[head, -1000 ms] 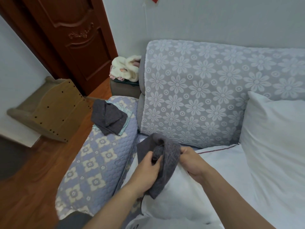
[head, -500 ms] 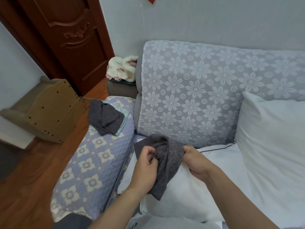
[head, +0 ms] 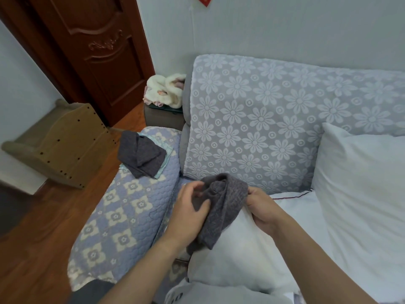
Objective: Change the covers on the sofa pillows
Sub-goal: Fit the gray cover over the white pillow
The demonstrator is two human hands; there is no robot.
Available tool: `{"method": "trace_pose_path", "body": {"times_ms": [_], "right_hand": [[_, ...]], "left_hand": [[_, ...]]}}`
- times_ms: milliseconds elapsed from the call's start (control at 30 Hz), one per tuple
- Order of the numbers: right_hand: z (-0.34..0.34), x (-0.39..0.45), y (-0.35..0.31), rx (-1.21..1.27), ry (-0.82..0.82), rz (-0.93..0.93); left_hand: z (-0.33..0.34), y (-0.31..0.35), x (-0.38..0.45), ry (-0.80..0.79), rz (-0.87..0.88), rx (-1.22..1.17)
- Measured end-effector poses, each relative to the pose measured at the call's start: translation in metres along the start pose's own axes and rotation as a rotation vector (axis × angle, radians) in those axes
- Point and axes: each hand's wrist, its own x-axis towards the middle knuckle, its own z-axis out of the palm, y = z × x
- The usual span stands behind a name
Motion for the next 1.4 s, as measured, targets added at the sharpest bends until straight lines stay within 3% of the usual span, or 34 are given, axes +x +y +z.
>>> {"method": "trace_pose_path", "body": {"times_ms": [100, 267, 433, 467, 567, 633, 900, 1067, 1200, 1400], "right_hand": [[0.002, -0.004, -0.001, -0.013, -0.029, -0.014], [0.000, -0.010, 0.002, -0.008, -0.032, -0.007], [0.001, -0.009, 0.006, -0.042, -0.003, -0.035], [0.000, -0.008, 0.006, -0.058, -0.006, -0.039], [0.001, -0.009, 0.004, -0.098, -0.060, -0.033], [0.002, -0.008, 0.003, -0.168, -0.087, -0.039], [0.003, -0.010, 0.001, -0.222, -0.175, -0.040], [0.006, -0.007, -0.003, -0.245, -0.176, -0.017], [0.006, -0.008, 0.000, -0.156, -0.103, 0.016], [0.010, -0.006, -0.008, -0.214, -0.095, 0.060]], "left_hand": [[-0.001, 0.021, 0.003, 0.006, 0.208, 0.040], [0.000, 0.017, 0.006, -0.020, -0.068, 0.128], [0.006, 0.019, 0.002, -0.039, 0.038, 0.522], [0.007, 0.022, 0.002, -0.054, 0.003, 0.481], [0.006, 0.029, 0.005, -0.113, -0.330, -0.098], [0.003, 0.031, 0.009, -0.157, -0.439, -0.293], [0.008, 0.030, 0.004, -0.201, -0.397, -0.249], [0.013, 0.036, 0.002, -0.090, -0.239, -0.259], [0.016, 0.030, -0.001, -0.107, -0.262, -0.220], [0.019, 0.027, -0.004, -0.015, -0.203, -0.268]]}}
